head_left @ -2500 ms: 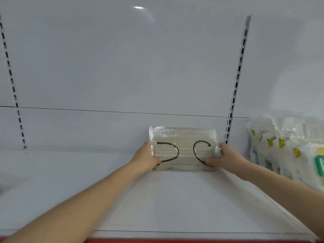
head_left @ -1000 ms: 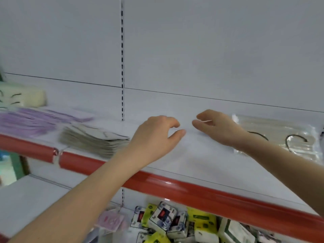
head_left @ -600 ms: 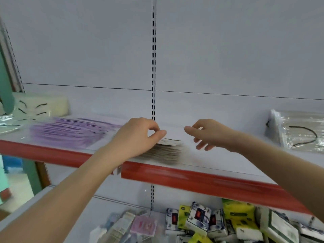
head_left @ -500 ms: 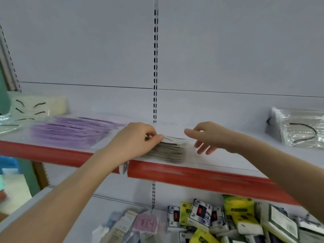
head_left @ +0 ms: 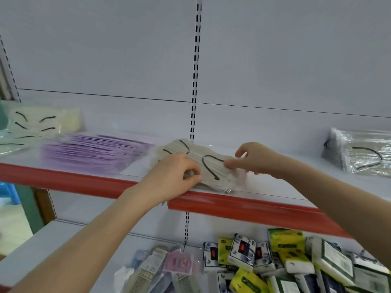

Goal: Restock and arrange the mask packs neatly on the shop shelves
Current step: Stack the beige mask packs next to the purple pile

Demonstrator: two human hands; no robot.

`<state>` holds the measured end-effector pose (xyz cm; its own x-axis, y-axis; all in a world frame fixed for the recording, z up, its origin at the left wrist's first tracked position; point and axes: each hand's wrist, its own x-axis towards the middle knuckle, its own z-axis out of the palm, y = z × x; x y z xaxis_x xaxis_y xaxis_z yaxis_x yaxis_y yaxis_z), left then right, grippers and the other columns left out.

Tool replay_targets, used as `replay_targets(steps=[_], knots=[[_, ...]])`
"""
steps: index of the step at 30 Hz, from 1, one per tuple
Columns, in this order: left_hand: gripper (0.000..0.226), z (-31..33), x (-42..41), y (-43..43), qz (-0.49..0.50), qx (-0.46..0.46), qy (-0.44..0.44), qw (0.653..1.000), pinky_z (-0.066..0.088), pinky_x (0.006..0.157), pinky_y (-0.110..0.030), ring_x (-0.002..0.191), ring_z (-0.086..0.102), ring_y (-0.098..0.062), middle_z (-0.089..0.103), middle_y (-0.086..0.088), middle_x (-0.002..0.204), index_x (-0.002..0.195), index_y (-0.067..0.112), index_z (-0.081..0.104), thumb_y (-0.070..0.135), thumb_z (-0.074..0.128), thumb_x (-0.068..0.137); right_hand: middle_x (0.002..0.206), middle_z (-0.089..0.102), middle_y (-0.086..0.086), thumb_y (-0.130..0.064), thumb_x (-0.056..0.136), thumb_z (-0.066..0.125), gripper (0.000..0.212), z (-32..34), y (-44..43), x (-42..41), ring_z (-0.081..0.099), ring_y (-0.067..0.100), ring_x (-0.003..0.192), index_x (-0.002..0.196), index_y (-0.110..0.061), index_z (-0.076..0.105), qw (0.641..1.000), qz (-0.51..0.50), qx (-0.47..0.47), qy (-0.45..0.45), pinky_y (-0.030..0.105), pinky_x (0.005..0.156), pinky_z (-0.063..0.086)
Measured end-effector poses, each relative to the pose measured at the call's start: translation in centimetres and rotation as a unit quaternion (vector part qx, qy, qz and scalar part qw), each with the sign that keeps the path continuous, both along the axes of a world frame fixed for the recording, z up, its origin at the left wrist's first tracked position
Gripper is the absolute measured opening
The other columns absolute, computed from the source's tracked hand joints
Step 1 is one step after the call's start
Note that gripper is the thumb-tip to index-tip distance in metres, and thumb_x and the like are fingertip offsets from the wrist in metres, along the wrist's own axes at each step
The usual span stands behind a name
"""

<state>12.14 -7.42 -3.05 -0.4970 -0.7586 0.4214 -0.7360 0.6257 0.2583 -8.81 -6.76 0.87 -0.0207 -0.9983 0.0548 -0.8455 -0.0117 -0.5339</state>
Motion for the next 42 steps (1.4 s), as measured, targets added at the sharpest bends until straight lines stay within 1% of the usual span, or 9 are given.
replay_targets(steps=[2,7,14,21,26,29,34,39,42], knots=[[0.017,-0.1,0.0,-0.1,-0.003,-0.003,0.012,1.000,0.044,0.082,-0.026,0.091,0.056,-0.012,0.062,0.002,0.097,0.096,0.019,0.070,0.030,0.061,0.086,0.108,0.061,0.015,-0.043,0.081,0.067,0.059,0.1,-0.1,0.0,0.057,0.032,0.097,0.117,0.002,0.055,0.999,-0.009,-0.025,0.020,0.040,0.084,0.050],[0.017,-0.4,0.2,-0.3,-0.008,-0.006,0.023,1.000,0.043,0.082,-0.023,0.092,0.054,-0.010,0.061,0.003,0.097,0.096,0.021,0.070,0.032,0.061,0.086,0.086,0.048,-0.008,-0.041,0.077,0.072,0.045,0.6,-0.4,0.1,0.049,0.016,0.090,0.108,-0.012,0.058,0.998,-0.003,-0.063,0.027,0.028,0.074,0.041],[0.016,-0.3,0.3,-0.3,-0.007,-0.003,0.044,0.999,0.043,0.083,-0.025,0.091,0.053,-0.009,0.059,0.003,0.096,0.097,0.022,0.069,0.031,0.061,0.086,0.106,0.057,0.017,-0.035,0.077,0.074,0.062,1.5,-1.1,0.3,0.045,0.017,0.084,0.117,0.007,0.055,0.999,0.011,-0.020,-0.039,0.028,0.068,0.038],[0.020,0.0,0.5,-0.2,-0.005,-0.027,0.093,0.995,0.043,0.085,-0.027,0.093,0.055,-0.012,0.062,0.001,0.097,0.101,0.017,0.069,0.028,0.059,0.088,0.084,0.065,-0.001,-0.021,0.076,0.076,0.023,1.8,-1.2,0.2,0.062,0.010,0.073,0.093,-0.015,0.062,0.986,0.051,0.026,-0.158,0.020,0.060,0.049],[0.039,0.9,1.3,-1.0,0.053,-0.091,0.180,0.978,0.029,0.088,-0.015,0.113,0.047,-0.015,0.052,-0.002,0.120,0.124,0.015,0.057,0.026,0.062,0.086,0.073,0.060,-0.002,-0.009,0.075,0.075,0.019,2.3,-1.1,-0.3,0.059,0.006,0.057,0.086,-0.014,0.060,0.967,0.058,-0.040,-0.245,0.017,0.051,0.046],[0.061,2.5,2.0,-1.6,0.104,-0.114,0.240,0.958,0.027,0.107,-0.025,0.129,0.035,-0.019,0.042,-0.008,0.137,0.137,0.010,0.039,0.026,0.066,0.084,0.066,0.056,-0.003,-0.005,0.074,0.075,0.021,3.1,-1.0,-1.2,0.053,0.002,0.050,0.079,-0.016,0.058,0.967,0.072,-0.084,-0.231,0.015,0.049,0.042],[0.090,4.8,1.6,-2.4,0.090,0.009,0.322,0.942,0.028,0.107,-0.030,0.136,0.031,-0.020,0.032,-0.009,0.146,0.148,0.010,0.014,0.027,0.071,0.080,0.066,0.061,-0.004,0.000,0.072,0.074,0.022,4.0,0.1,-3.0,0.058,0.005,0.058,0.078,-0.014,0.058,0.964,0.095,-0.113,-0.222,0.013,0.053,0.046],[0.046,5.1,-2.6,-2.8,-0.026,0.167,0.429,0.888,0.049,0.096,-0.042,0.106,0.059,-0.022,0.059,-0.010,0.118,0.119,0.011,0.049,0.011,0.071,0.079,0.075,0.058,0.001,0.004,0.072,0.072,0.025,4.5,2.7,-6.9,0.059,0.007,0.063,0.088,-0.011,0.061,0.958,0.032,-0.175,-0.227,0.008,0.053,0.046],[0.022,4.6,-7.5,-1.8,-0.085,0.190,0.469,0.858,0.052,0.088,-0.036,0.088,0.057,-0.015,0.059,-0.002,0.096,0.094,0.014,0.053,0.004,0.068,0.081,0.085,0.054,0.007,-0.003,0.072,0.075,0.037,4.3,4.5,-10.7,0.057,0.009,0.068,0.099,-0.023,0.060,0.945,-0.043,-0.225,-0.233,0.019,0.063,0.047]])
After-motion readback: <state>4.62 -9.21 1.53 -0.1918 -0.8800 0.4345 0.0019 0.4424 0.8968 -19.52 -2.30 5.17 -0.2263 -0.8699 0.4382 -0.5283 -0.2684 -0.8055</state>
